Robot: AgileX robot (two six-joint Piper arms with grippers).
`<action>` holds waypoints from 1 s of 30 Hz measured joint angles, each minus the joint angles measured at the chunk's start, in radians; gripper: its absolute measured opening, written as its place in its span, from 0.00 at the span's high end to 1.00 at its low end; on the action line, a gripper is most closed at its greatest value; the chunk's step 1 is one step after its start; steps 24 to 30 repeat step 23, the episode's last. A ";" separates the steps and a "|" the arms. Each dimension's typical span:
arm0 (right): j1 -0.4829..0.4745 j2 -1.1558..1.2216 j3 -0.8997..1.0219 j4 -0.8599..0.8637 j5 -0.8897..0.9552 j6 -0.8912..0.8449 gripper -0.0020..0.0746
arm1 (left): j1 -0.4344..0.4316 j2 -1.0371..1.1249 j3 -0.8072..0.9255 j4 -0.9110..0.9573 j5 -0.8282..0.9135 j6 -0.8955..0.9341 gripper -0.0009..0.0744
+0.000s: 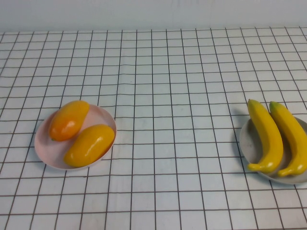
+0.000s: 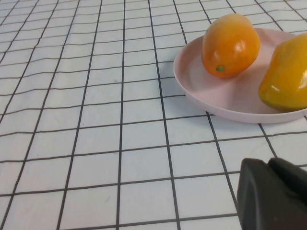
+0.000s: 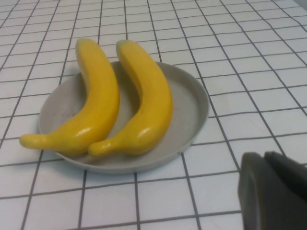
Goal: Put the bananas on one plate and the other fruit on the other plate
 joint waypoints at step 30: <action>-0.002 0.000 0.000 0.004 0.009 -0.002 0.99 | 0.000 0.000 0.000 0.000 0.000 0.000 0.99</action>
